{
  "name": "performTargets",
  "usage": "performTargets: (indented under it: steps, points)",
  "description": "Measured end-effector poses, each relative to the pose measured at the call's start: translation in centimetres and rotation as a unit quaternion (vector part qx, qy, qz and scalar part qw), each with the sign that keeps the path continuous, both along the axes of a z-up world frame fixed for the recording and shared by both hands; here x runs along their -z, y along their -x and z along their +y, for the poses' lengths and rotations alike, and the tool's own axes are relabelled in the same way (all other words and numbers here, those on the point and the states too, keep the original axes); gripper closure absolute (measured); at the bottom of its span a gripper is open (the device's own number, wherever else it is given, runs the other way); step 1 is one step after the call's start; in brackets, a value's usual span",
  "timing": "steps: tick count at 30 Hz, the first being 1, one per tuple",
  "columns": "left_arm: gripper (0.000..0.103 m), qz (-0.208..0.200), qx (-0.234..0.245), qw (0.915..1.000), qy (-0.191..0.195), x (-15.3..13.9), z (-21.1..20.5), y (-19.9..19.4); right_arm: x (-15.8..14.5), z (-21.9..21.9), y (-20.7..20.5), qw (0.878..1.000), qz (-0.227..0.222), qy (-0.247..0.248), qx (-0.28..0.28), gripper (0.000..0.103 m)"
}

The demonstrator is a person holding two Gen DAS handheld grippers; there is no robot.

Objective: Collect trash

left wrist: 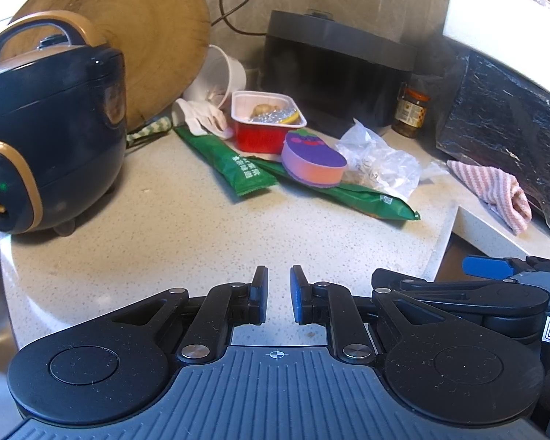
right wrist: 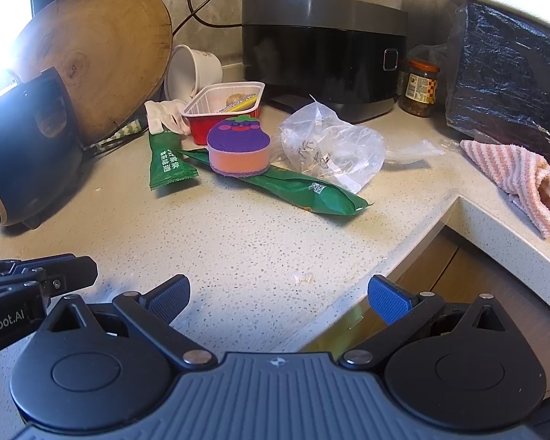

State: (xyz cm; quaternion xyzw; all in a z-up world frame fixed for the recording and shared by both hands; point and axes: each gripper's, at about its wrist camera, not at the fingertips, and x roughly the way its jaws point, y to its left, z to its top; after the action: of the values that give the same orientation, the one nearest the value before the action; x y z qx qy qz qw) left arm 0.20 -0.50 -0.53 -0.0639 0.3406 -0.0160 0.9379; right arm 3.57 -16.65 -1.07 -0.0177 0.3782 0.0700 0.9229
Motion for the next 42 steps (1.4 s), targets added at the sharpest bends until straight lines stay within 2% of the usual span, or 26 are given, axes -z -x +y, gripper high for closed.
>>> performTargets:
  steps: [12, 21, 26, 29, 34, 37, 39, 42]
  points:
    - [0.086, -0.003, 0.005, 1.0000, 0.004, 0.0, 0.7, 0.6, -0.3, 0.6, 0.6, 1.000, -0.001, 0.002, 0.005, 0.000]
    - [0.086, -0.008, 0.000, 0.9998, 0.016, -0.1, 2.6, 1.5, -0.6, 1.8, 0.9, 1.000, -0.004, -0.001, 0.009, 0.000]
    - [0.086, -0.006, 0.002, 0.9993, 0.036, 0.1, 4.1, 2.1, -1.1, 2.7, 1.3, 1.000, -0.007, 0.001, 0.006, 0.000]
    - [0.085, -0.001, 0.009, 0.9973, 0.073, 0.5, 5.3, 2.2, -2.0, 2.9, 0.9, 1.000, -0.008, -0.003, 0.003, 0.000]
    - [0.085, -0.013, 0.002, 0.9913, 0.131, 0.7, 6.5, 1.7, -3.5, 3.1, -3.0, 0.999, 0.029, -0.016, 0.000, 0.000]
    - [0.085, -0.045, 0.004, 0.9866, 0.156, 0.6, 7.4, 1.8, -4.0, 3.9, -6.1, 0.999, 0.004, 0.023, -0.032, 0.000]
    - [0.085, -0.060, -0.011, 0.9851, 0.161, 0.7, 8.1, 1.4, -4.3, 4.1, -8.7, 0.998, -0.019, 0.042, -0.052, 0.000]
    - [0.085, -0.049, -0.059, 0.9849, 0.155, 0.8, 8.8, 0.1, -4.3, 3.6, -14.2, 0.997, -0.019, 0.023, -0.073, 0.000]
